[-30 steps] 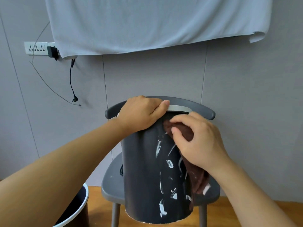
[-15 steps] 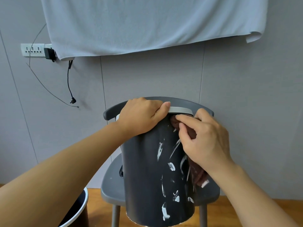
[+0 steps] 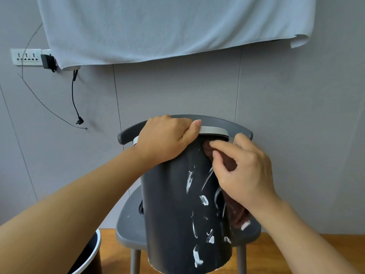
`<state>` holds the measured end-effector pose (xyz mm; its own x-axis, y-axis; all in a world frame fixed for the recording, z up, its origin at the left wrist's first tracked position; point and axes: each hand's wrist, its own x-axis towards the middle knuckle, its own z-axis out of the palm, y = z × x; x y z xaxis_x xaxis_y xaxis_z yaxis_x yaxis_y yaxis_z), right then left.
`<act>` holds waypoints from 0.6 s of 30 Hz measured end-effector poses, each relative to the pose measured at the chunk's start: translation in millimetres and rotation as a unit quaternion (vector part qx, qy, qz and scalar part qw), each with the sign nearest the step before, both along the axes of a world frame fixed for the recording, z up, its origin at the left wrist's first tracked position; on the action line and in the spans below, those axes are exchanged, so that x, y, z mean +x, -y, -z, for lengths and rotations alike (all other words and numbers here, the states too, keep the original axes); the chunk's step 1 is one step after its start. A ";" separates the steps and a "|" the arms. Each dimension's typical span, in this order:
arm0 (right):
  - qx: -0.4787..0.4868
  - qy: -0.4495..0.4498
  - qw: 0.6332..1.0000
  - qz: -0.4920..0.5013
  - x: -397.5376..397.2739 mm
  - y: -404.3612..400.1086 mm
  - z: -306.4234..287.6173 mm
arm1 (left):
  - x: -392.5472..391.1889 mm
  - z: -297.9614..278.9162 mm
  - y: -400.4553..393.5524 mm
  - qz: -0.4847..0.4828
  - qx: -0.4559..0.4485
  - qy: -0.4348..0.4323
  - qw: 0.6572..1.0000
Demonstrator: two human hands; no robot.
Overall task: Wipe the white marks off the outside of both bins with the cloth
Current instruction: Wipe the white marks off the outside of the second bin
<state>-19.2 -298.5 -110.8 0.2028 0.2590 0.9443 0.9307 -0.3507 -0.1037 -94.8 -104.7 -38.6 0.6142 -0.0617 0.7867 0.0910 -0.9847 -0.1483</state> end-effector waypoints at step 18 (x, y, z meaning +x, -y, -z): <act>-0.093 -0.009 0.993 -0.074 -22.8 -8.0 1.6 | -5.0 0.4 -8.3 0.019 0.018 0.017 1.000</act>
